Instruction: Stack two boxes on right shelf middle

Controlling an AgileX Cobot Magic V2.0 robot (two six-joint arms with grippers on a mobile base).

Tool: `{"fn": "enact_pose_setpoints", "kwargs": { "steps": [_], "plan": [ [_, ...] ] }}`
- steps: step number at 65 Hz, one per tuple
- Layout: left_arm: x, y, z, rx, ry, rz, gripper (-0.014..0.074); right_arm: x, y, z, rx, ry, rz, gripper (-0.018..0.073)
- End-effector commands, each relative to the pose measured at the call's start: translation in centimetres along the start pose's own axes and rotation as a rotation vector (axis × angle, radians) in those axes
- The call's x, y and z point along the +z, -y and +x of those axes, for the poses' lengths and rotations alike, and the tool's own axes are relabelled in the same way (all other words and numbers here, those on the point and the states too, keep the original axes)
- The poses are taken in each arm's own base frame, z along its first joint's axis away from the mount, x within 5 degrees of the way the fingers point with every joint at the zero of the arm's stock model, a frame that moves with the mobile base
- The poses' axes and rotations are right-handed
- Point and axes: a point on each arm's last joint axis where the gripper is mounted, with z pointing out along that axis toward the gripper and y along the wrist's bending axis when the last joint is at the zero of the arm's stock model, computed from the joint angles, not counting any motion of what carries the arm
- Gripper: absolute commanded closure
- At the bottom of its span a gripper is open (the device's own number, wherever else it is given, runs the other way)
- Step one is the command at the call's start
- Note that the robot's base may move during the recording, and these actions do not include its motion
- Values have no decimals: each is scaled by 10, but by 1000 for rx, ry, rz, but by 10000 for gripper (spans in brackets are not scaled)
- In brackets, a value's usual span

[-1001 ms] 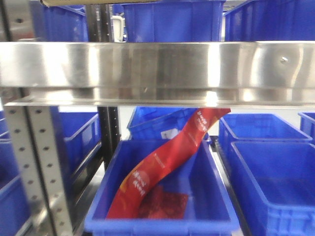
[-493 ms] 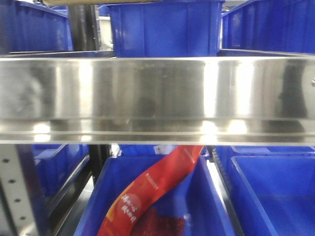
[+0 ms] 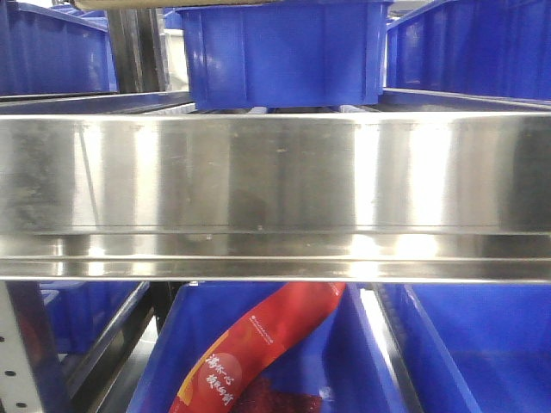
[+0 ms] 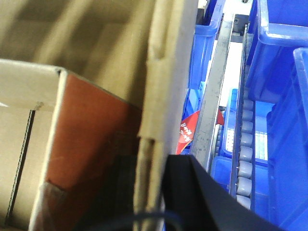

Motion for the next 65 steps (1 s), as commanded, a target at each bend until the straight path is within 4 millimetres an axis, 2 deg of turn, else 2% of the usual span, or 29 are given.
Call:
{"fn": "enact_pose_setpoints", "kwargs": {
  "steps": [1,65],
  "plan": [
    [-15,-1,-5,11,63,-6,708,-6,6,-7,-30,75,58,713],
    [-15,-1,-7,12,86,-5,708,-6,6,-7,-30,77,58,713]
  ]
}}
